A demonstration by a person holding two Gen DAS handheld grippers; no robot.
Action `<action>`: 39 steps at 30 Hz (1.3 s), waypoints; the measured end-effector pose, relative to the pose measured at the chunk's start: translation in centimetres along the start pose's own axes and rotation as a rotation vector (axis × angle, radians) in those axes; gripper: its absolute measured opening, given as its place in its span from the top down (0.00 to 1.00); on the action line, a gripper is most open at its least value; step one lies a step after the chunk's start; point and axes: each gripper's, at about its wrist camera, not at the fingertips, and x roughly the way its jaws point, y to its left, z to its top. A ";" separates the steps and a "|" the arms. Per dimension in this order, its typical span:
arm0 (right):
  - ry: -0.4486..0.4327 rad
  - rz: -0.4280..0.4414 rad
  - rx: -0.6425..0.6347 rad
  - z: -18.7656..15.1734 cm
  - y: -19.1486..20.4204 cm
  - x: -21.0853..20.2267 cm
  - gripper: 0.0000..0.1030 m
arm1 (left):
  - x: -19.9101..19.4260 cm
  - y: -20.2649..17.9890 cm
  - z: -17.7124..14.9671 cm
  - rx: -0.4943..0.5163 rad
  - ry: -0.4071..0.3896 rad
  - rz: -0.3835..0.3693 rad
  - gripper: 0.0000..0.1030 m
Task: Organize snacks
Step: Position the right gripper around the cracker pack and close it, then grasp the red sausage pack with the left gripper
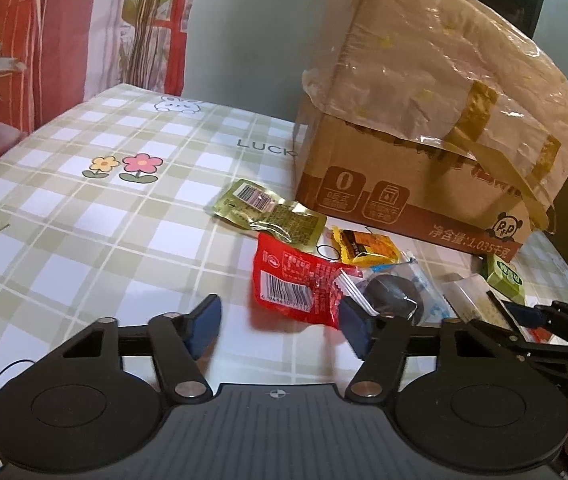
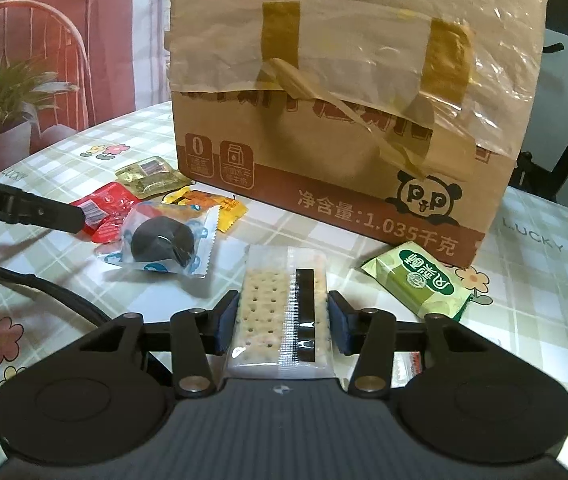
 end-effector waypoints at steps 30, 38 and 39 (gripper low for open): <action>0.000 0.027 0.032 -0.1 -0.4 0.0 0.52 | 3.0 -3.5 0.2 0.206 -0.003 0.117 0.28; 0.000 0.028 0.035 -0.1 -0.5 0.0 0.52 | 1.6 -3.5 0.2 0.198 -0.034 0.063 0.75; -0.001 0.028 0.035 -0.1 -0.4 0.0 0.52 | 1.4 -3.6 0.2 0.203 -0.035 0.058 0.76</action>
